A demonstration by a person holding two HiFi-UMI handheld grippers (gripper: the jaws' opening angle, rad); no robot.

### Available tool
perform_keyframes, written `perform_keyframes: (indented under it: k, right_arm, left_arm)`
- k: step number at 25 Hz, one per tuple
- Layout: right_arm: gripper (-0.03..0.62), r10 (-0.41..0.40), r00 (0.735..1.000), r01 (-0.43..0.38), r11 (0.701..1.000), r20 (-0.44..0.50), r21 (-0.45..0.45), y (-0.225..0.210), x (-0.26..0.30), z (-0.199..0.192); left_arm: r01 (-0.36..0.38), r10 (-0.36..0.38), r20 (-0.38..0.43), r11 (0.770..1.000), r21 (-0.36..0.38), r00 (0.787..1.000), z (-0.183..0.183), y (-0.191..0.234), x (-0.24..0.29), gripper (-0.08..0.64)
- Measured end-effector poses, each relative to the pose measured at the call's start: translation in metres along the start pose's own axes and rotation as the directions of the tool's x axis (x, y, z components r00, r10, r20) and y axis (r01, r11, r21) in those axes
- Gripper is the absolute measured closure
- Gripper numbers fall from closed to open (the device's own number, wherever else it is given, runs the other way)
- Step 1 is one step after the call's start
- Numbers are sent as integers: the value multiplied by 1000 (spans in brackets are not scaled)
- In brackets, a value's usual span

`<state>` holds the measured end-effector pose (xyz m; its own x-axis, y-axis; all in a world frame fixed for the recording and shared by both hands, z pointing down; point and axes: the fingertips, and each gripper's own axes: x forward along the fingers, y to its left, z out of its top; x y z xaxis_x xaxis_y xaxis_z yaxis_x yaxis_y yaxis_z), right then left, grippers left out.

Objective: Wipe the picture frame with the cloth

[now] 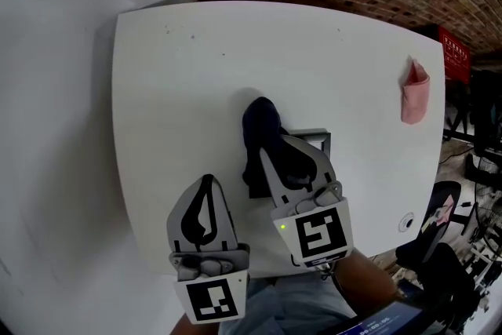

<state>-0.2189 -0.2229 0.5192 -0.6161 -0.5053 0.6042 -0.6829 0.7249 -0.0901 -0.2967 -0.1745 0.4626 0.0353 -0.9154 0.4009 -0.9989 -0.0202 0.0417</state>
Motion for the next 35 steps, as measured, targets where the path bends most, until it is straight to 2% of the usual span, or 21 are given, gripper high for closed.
perform_keyframes:
  k: [22, 29, 35]
  right_arm:
    - [508, -146, 989, 147, 984, -15, 101, -75, -51, -37]
    - [508, -190, 982, 188, 976, 12, 109, -90, -85, -28]
    - [508, -219, 971, 213, 974, 94, 74, -98, -129, -6]
  left_arm:
    - [99, -101, 26, 993, 65, 995, 18, -68, 1, 552]
    - [78, -82, 56, 994, 70, 995, 33, -82, -23, 551]
    - [37, -48, 138, 996, 77, 989, 57, -95, -57, 551]
